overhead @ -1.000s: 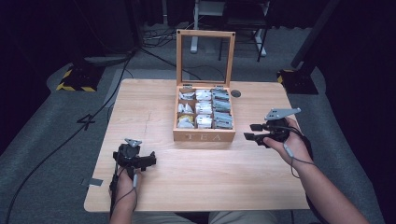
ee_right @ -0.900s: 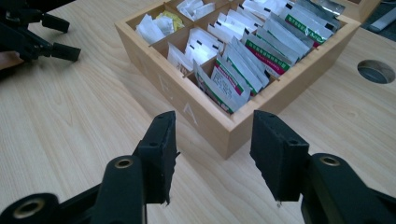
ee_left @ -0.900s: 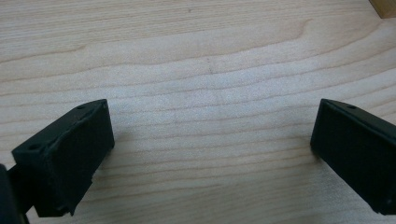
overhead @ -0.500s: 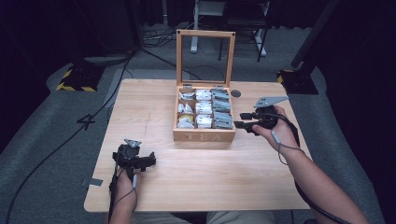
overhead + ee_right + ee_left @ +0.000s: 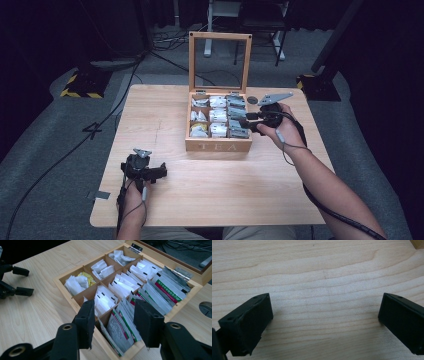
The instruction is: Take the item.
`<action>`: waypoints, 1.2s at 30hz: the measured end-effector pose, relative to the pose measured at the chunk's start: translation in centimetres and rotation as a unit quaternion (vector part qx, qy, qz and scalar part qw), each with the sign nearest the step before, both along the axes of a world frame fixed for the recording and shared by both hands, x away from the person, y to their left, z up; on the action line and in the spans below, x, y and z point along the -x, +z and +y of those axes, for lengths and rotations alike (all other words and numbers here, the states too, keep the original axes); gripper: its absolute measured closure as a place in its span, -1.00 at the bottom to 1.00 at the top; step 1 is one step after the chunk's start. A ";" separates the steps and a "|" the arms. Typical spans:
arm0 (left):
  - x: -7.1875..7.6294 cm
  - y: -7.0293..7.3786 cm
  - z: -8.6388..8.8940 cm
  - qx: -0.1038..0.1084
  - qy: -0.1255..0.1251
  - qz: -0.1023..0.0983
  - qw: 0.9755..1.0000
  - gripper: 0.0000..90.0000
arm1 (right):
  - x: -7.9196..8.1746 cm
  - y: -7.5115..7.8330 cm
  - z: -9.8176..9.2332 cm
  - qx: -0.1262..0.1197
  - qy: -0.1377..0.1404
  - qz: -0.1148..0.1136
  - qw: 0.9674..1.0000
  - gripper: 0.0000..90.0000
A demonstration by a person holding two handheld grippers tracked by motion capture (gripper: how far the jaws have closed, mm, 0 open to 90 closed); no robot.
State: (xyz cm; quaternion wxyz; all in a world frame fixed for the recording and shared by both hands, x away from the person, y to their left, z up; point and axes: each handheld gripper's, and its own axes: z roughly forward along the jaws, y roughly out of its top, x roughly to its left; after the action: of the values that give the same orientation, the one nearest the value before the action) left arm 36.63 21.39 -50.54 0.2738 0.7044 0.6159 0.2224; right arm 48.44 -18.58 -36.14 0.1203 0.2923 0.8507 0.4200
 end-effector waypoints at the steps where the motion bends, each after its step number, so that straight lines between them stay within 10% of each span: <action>1: 0.0 0.0 0.0 0.001 0.001 -0.001 1.000 -1.00 | -0.1 0.0 0.2 -0.001 0.000 0.001 1.000 0.18; 36: 0.0 0.0 0.0 0.001 0.000 -0.001 1.000 -1.00 | -2.5 -3.5 6.4 -0.002 0.021 0.050 0.999 0.22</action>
State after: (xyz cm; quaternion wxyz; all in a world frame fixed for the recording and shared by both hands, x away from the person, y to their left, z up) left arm 36.65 21.38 -50.56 0.2750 0.7039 0.6158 0.2229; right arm 50.96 -12.20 -39.65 0.0686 0.2955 0.8605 0.4093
